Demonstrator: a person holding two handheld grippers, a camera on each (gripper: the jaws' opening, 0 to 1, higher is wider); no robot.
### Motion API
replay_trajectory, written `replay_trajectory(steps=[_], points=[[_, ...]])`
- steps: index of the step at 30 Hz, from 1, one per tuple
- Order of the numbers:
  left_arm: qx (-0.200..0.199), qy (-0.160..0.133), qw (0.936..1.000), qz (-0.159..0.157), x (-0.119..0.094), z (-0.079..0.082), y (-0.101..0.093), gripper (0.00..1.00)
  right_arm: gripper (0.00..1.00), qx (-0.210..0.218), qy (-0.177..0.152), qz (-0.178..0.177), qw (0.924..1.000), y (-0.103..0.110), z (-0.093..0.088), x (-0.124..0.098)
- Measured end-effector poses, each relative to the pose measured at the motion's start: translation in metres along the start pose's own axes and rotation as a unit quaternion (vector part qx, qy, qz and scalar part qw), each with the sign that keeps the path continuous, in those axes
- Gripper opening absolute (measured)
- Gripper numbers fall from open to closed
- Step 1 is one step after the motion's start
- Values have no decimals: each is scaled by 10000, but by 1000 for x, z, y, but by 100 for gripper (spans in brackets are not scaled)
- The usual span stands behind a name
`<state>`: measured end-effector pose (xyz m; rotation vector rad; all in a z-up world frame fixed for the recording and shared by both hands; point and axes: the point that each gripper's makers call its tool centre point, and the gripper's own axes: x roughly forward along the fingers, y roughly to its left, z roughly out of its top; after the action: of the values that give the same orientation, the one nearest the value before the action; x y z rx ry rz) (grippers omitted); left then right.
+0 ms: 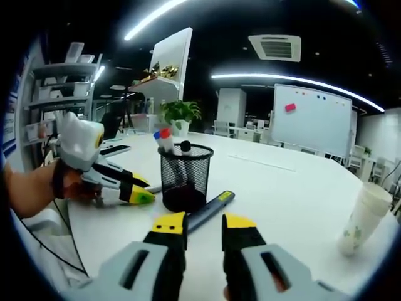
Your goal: Place the scattered laser pointers and whiteboard markers into the pen holder and stack the scattered paper cups together
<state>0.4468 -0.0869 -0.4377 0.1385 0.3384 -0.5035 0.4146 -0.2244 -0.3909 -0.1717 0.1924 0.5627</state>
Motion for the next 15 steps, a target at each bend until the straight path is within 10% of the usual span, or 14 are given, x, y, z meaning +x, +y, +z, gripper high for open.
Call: replay_trajectory(steps=[15], points=[[-46, -48, 10000, 37, 0, -1, 2, 15, 22, 8, 29, -8, 10000, -2, -2, 1]])
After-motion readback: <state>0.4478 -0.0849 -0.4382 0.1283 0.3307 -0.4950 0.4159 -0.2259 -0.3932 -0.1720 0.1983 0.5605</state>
